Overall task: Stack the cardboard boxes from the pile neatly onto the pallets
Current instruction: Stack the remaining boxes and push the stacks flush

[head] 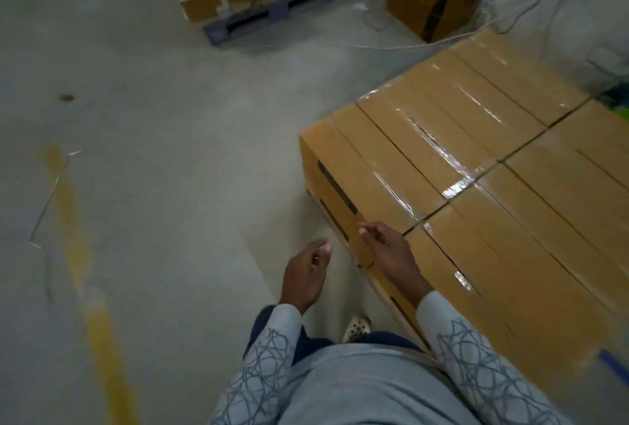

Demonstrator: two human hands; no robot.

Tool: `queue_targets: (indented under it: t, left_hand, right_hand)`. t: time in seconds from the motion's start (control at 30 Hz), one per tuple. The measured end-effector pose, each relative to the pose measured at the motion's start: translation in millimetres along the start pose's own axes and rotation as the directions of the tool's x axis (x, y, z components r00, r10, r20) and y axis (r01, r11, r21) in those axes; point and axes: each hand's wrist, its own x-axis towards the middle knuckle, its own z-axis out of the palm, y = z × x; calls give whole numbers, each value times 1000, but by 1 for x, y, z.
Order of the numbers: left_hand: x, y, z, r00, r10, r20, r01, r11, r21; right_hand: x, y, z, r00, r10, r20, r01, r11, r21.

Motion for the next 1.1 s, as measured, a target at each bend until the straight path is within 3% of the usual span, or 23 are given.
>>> queue_targets:
  t: [0.17,0.33,0.5,0.63,0.77,0.93,1.0,1.1]
  left_hand:
    - [90,-19,-47,993,-102,-52,93,985,-144]
    - [218,-28,-127,996,-80,36,83,993,-84]
    - [348,12,-225,989,-8,150,6,1000,13]
    - [436,58,-258,964,23,265,-22,1000,-4]
    - [522,80,-256,870,50,491,-95,993,67]
    - [655,109,-257,707,61,704,-259,950,177]
    - [707,127,-266,722,54,690,-261,944,200]
    - [778,156,-271,761,8,649,-156,973,171]
  right_hand:
    - [79,-45,47,996,-47,74,53,995,-83]
    - [184,-92,111,1000,-22,1,22,994,-105]
    - [265,-173,166,981,120,-150,-104,989,108]
    - [315,-223,179,953,220,-208,-173,959,223]
    - [384,-243,170,871,333,-360,-204,913,353]
    - [487,-260,147,718,535,-446,-193,767,612]
    - [521,-273,138,657,589,-471,-171,725,667]
    - [563,-299,121,609,618,-497,-132,697,705]
